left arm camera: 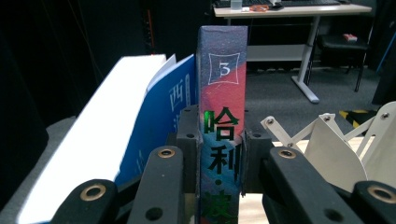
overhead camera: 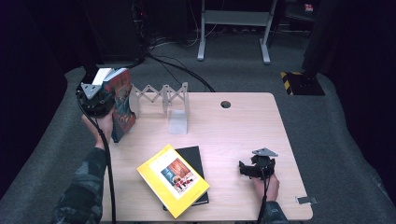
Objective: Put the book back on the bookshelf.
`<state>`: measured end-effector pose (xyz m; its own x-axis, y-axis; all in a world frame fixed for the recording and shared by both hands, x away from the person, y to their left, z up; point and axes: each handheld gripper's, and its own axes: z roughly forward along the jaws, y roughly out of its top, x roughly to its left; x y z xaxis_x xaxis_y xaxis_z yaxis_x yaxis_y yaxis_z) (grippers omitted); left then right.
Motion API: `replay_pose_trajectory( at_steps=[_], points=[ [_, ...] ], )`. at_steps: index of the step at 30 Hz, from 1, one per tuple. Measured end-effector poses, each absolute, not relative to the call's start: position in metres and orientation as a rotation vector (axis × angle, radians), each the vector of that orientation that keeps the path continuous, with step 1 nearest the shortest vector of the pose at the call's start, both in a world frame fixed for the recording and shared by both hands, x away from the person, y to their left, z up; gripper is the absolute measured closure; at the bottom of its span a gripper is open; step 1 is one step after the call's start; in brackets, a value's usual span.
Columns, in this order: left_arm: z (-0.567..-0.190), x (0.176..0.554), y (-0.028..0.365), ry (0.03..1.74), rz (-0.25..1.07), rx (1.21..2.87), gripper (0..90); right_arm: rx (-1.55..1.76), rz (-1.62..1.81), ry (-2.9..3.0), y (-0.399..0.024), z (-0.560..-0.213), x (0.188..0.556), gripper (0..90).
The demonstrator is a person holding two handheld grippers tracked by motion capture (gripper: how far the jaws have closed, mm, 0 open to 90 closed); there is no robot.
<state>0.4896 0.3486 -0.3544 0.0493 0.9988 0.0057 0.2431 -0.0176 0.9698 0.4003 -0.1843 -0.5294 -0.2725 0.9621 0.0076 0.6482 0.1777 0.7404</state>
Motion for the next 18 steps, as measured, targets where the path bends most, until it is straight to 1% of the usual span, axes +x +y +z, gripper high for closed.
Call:
replay_pose_trajectory(
  at_steps=[5, 18],
  points=[
    [-0.359, 0.481, 0.348, 1.328, 1.044, 1.408, 74.6, 1.511, 0.889, 1.995, -0.184, -0.529, 0.4, 9.7],
    [-0.359, 0.455, 0.35, 1.329, 0.961, 1.504, 73.8, 1.504, 0.89, 2.001, -0.185, -0.529, 0.4, 9.7]
  ],
)
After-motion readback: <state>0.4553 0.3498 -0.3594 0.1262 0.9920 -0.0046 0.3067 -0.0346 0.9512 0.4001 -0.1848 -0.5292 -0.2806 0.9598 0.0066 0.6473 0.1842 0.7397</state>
